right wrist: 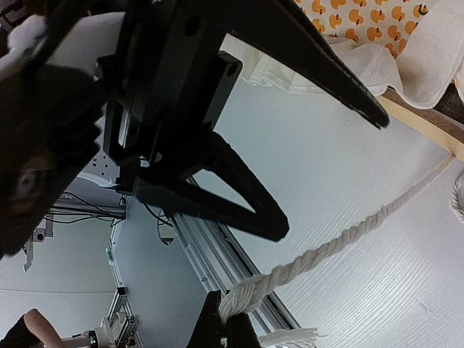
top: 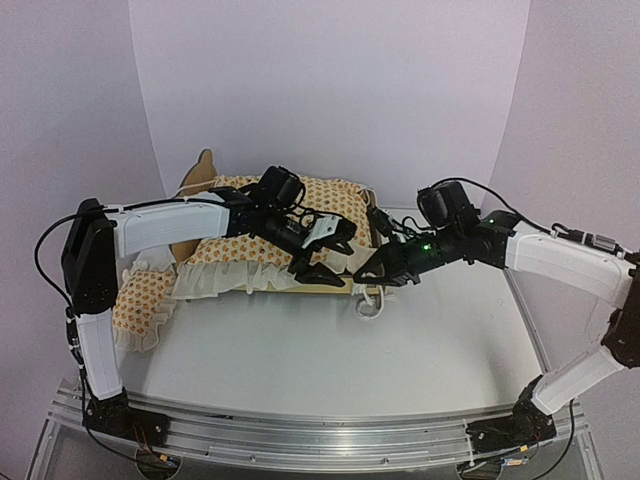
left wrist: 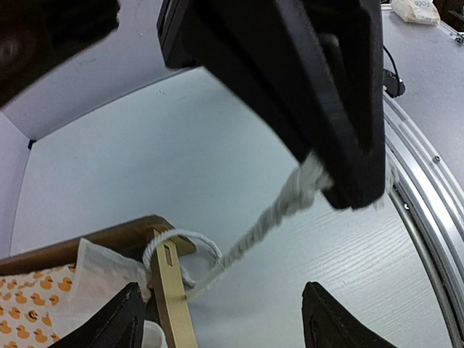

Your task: Set up the pet bed

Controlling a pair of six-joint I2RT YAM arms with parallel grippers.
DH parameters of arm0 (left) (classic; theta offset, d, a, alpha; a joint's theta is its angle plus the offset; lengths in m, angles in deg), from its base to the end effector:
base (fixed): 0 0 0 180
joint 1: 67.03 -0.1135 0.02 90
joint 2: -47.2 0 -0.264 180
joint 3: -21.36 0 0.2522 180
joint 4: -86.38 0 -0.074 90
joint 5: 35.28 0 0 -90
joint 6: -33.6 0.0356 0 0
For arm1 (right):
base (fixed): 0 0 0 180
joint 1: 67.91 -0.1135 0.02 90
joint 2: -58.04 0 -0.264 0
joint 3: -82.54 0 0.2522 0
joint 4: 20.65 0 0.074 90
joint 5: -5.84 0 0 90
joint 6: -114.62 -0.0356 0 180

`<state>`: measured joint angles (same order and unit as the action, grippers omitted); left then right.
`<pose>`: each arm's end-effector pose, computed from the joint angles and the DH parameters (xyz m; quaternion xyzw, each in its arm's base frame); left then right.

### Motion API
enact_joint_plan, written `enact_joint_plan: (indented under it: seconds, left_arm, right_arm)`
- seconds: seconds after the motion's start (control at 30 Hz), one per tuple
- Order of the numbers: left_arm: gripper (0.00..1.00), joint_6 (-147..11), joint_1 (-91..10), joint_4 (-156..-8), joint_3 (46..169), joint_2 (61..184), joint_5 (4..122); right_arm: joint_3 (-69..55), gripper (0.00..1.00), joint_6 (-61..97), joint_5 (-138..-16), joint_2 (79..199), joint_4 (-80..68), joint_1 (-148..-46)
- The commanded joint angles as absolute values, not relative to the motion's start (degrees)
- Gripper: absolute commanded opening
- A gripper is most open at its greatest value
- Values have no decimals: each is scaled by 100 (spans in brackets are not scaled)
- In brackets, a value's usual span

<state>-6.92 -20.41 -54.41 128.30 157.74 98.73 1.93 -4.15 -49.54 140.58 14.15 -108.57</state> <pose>0.2824 -0.3349 0.2772 0.7322 0.4564 -0.3340 0.3796 0.2300 0.2242 0.3050 -0.2211 0.8350 0.4624 0.2003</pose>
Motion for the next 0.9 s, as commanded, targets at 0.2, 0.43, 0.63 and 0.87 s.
enact_joint_plan:
  seconds: [0.2, 0.43, 0.63, 0.87]
  left_arm:
    - [60, -897, -1820, -7019, 12422, 15791, 10311]
    - [15, -1289, -1794, -7172, 12503, 15854, 10549]
    - [0, -1880, -1889, -7212, 12553, 15787, 10114]
    - [0, -1833, -2056, -6897, 12411, 15596, 10061]
  right_arm:
    - [-238, 0, -468, -4595, 14318, 1423, -10655]
    - [-409, 0, -505, -4545, 14478, 1412, -10567]
    - [86, 44, -1062, -5680, 14094, 1430, -10224]
    - [1547, 84, -2363, -7685, 13774, 1623, -9745]
